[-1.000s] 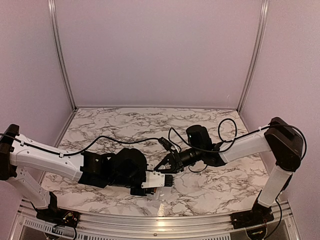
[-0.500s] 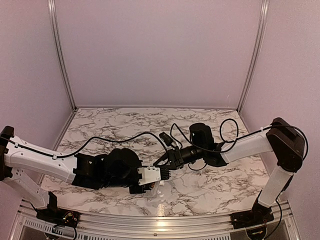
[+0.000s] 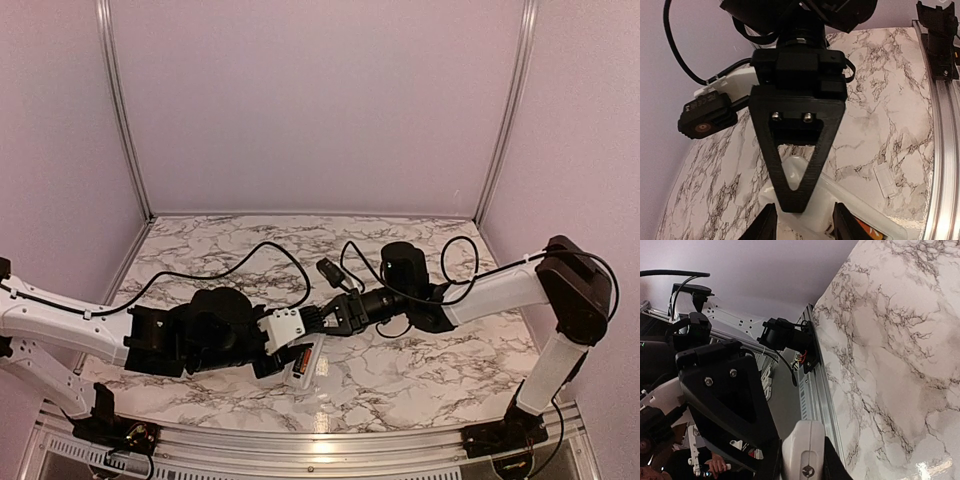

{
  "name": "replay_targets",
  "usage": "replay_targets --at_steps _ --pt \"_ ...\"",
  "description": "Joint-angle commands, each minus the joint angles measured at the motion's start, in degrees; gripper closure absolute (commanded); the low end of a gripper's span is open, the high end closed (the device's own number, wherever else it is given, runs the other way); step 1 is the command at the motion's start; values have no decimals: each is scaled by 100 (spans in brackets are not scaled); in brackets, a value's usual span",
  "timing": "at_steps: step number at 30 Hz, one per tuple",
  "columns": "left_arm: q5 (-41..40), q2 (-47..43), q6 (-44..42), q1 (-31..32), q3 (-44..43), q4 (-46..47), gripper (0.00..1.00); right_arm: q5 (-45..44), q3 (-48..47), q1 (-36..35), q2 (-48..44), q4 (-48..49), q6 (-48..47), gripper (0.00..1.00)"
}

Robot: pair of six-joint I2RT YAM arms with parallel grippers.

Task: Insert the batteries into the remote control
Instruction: Load the battery into the battery compartment, then press the battery in the battery compartment.

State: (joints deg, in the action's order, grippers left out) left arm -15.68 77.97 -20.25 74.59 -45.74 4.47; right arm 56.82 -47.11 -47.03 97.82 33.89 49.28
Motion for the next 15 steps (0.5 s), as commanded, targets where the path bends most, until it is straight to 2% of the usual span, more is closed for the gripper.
replay_targets --at_steps 1,5,7,10,15 --pt "-436 -545 832 -93 161 894 53 398 -125 -92 -160 -40 -153 100" --pt "-589 -972 1523 -117 425 1100 24 271 -174 -7 -288 -277 -422 100" --pt "-548 -1229 1803 -143 588 1115 4 217 -199 45 -373 -407 -544 100" --pt "-260 -1537 2384 -250 779 918 1 78 -197 171 -521 -539 -678 100" --pt "1004 -1565 3137 -607 926 547 1 -97 -224 341 -781 -592 -793 100"
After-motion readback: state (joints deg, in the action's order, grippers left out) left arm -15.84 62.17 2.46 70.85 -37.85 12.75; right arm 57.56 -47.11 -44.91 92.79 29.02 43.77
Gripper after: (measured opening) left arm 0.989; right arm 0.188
